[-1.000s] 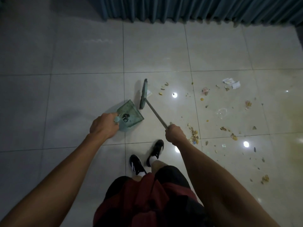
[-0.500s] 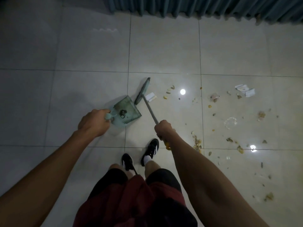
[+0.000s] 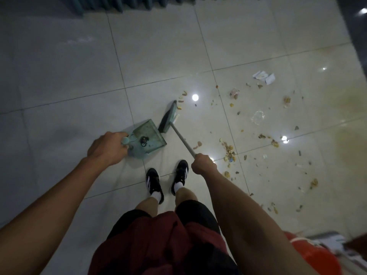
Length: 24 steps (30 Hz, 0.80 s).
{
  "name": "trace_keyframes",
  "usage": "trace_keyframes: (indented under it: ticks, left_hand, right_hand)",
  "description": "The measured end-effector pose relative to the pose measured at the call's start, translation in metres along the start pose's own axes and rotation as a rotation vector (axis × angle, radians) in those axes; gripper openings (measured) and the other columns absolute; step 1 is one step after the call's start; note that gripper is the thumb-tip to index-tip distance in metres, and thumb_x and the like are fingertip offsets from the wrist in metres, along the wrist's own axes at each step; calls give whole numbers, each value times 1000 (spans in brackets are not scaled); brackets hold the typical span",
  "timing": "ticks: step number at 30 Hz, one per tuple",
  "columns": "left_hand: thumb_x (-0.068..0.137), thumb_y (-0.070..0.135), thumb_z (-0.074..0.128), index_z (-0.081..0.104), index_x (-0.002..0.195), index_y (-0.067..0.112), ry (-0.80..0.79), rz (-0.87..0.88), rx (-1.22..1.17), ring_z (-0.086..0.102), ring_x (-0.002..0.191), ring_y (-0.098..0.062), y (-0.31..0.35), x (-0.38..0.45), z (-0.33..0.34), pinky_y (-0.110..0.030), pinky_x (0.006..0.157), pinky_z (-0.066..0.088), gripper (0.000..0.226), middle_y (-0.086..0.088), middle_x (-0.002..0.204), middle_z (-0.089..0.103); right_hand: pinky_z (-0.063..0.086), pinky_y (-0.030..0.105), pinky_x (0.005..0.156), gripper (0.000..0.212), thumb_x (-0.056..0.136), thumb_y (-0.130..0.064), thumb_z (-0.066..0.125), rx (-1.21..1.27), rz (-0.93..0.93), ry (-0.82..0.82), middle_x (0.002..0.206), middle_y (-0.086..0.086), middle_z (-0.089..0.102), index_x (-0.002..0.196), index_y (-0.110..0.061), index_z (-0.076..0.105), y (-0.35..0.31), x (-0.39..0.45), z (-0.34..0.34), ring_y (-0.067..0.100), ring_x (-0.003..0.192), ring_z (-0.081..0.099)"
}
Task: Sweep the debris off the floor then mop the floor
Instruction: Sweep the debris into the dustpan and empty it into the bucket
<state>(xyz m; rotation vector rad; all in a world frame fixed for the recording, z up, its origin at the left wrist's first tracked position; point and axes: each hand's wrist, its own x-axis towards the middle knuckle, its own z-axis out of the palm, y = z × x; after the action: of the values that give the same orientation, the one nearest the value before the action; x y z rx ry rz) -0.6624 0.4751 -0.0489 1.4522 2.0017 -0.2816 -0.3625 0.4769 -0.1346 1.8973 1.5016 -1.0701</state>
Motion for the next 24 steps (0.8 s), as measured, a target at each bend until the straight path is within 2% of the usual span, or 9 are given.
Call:
trace_keyframes:
  ticks: [4, 8, 14, 21, 24]
  left_hand:
    - [87, 18, 61, 68, 96, 26, -9, 63, 47, 58, 73, -28, -1, -8, 4, -29, 61, 42, 14, -6, 92, 66]
    - [88, 19, 60, 68, 101, 27, -27, 122, 90, 62, 81, -31, 13, -15, 13, -32, 69, 49, 16, -9, 99, 68]
    - [91, 20, 57, 68, 111, 26, -32, 206, 174, 65, 90, -35, 56, -34, 41, -33, 71, 48, 23, -13, 108, 69]
    - [92, 18, 57, 66, 115, 25, -13, 264, 235, 61, 84, -31, 116, -69, 86, -30, 69, 42, 25, -15, 111, 68]
    - [93, 22, 59, 65, 123, 26, -14, 314, 265, 64, 90, -33, 142, -79, 103, -30, 70, 42, 31, -16, 113, 68]
  right_hand:
    - [52, 36, 78, 34, 95, -18, 45, 8, 47, 46, 111, 6, 62, 127, -12, 56, 22, -20, 22, 24, 98, 65]
    - [51, 35, 76, 35, 96, -18, 45, 10, 90, 58, 113, 5, 62, 129, -13, 55, 51, -39, 37, 23, 99, 65]
    - [48, 31, 67, 36, 95, -15, 45, -8, 146, 83, 100, 1, 62, 129, -16, 57, 116, -64, 57, 21, 90, 66]
    - [47, 31, 68, 33, 97, -13, 45, 36, 229, 104, 108, 5, 65, 127, -12, 58, 205, -96, 77, 22, 95, 67]
    - [46, 30, 67, 32, 96, -10, 44, 64, 257, 118, 106, 5, 65, 124, -11, 60, 237, -110, 82, 22, 93, 66]
